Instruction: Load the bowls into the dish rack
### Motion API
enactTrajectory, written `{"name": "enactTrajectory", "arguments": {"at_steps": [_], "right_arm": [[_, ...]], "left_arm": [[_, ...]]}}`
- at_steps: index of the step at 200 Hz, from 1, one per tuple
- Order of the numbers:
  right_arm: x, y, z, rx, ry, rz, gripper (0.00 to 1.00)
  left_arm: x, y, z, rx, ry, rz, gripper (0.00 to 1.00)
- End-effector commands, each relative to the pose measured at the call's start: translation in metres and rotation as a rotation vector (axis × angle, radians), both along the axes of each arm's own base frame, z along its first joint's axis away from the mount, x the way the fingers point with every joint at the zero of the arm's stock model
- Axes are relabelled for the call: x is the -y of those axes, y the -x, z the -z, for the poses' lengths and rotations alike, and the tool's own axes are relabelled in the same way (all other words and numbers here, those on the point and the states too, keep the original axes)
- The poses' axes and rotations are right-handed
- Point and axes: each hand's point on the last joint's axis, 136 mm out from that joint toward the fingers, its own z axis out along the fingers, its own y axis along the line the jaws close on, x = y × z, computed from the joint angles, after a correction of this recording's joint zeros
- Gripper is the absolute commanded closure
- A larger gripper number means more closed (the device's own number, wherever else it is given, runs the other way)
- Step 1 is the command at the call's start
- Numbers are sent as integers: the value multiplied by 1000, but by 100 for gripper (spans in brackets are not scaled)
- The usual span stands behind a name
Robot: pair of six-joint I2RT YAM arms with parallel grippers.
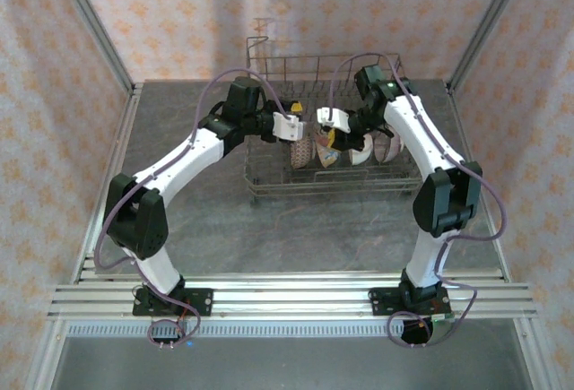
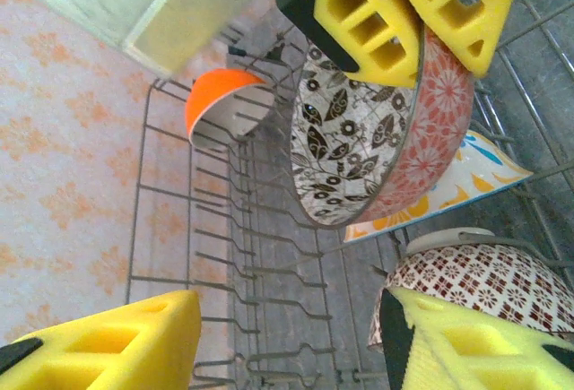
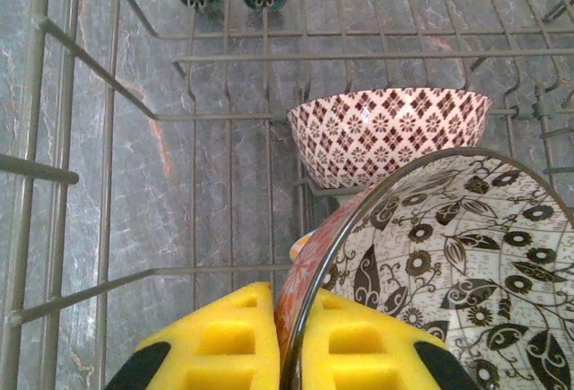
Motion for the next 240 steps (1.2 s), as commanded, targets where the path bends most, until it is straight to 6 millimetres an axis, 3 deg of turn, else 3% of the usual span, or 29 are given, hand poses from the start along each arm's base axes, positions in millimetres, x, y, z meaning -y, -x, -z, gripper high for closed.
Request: {"name": "enactTrajectory", "arguments": {"at_steps": [1, 75, 142, 194, 240], "right_arm": [[0, -1, -26, 149, 0, -42, 100], [-1, 9, -28, 275, 65, -133, 100], [-8, 21, -29, 320, 86, -192, 100], [-11, 27, -35, 338, 86, -217, 100], [-14, 34, -32, 339, 116, -239, 100]], "left_arm": [[6, 9, -8, 79, -1, 84, 43], [18, 21, -4, 77, -5, 162, 42], [22, 37, 10, 59, -43, 224, 42], [30, 49, 32, 88, -109, 275, 41], [37, 49, 35, 131, -142, 295, 41]]}}
